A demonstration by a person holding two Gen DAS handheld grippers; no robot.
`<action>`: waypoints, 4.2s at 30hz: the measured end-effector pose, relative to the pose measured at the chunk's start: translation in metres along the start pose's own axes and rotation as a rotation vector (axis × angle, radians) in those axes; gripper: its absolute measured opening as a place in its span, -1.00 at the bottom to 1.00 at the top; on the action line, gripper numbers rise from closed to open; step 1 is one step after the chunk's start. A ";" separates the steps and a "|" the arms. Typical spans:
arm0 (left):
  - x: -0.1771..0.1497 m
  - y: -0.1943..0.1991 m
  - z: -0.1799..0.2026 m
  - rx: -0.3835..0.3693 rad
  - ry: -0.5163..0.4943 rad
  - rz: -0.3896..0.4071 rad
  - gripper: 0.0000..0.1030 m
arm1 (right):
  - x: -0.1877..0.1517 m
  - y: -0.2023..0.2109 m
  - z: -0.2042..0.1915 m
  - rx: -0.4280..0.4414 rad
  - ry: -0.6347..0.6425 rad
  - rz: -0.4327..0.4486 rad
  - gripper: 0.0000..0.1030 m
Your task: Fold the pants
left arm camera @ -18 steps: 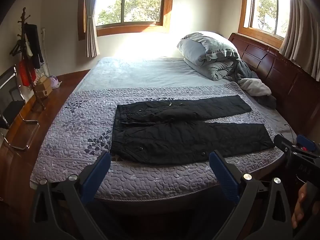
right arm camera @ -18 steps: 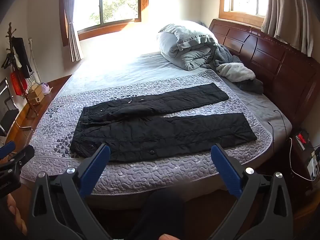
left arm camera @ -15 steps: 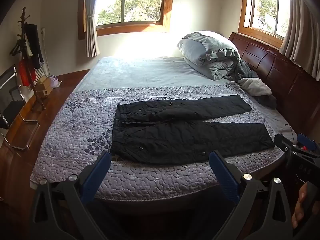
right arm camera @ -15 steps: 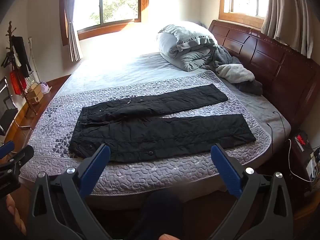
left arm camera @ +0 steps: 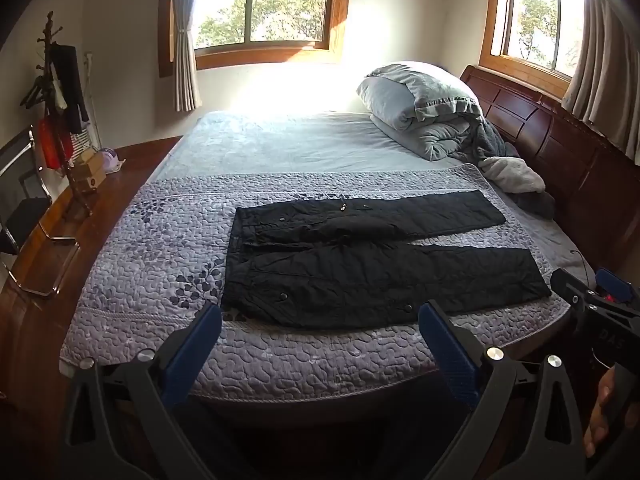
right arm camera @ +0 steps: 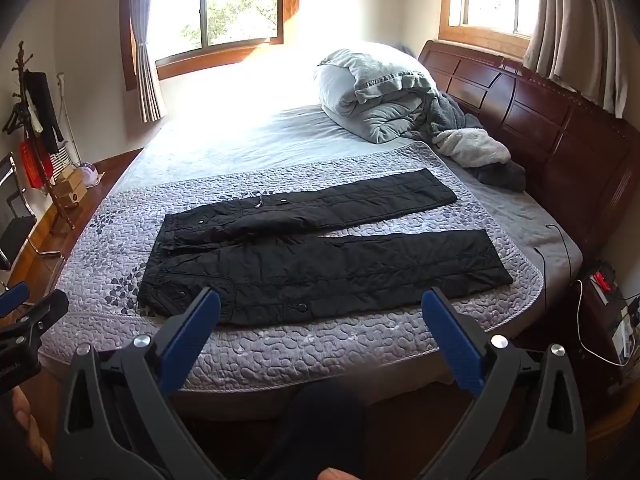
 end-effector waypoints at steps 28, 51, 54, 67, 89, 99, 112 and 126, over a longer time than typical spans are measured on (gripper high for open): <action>0.006 0.003 0.006 0.013 0.007 -0.002 0.93 | 0.004 0.003 -0.003 0.001 0.009 0.011 0.96; 0.006 0.001 0.007 0.019 0.014 -0.001 0.93 | 0.001 0.001 -0.005 0.005 0.013 0.007 0.96; 0.006 0.001 0.007 0.019 0.014 -0.001 0.93 | 0.001 0.000 -0.003 0.005 0.010 0.005 0.96; 0.006 0.001 0.006 0.019 0.016 -0.001 0.93 | -0.001 -0.002 -0.003 0.004 0.011 0.002 0.96; 0.005 -0.006 0.004 0.011 0.024 -0.018 0.93 | -0.003 -0.011 -0.004 0.003 0.010 -0.016 0.96; 0.001 -0.045 -0.008 -0.130 0.068 -0.073 0.93 | -0.010 -0.054 0.010 0.080 0.011 -0.005 0.96; -0.010 -0.170 -0.113 -0.179 0.175 -0.181 0.93 | -0.023 -0.149 0.059 0.191 -0.043 -0.094 0.95; -0.064 -0.364 -0.224 -0.217 0.761 -0.507 0.40 | -0.070 -0.254 0.129 0.218 -0.253 -0.299 0.95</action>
Point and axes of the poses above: each gripper's, at about its wrist camera, not at the fingertips, and y roughly against the way its jaws point, z to its right, x to its top, the point moved 3 cm from there along -y, roughly the way its jaws point, and after that the axes turned 4 degrees about y, right-handed, at the moved point
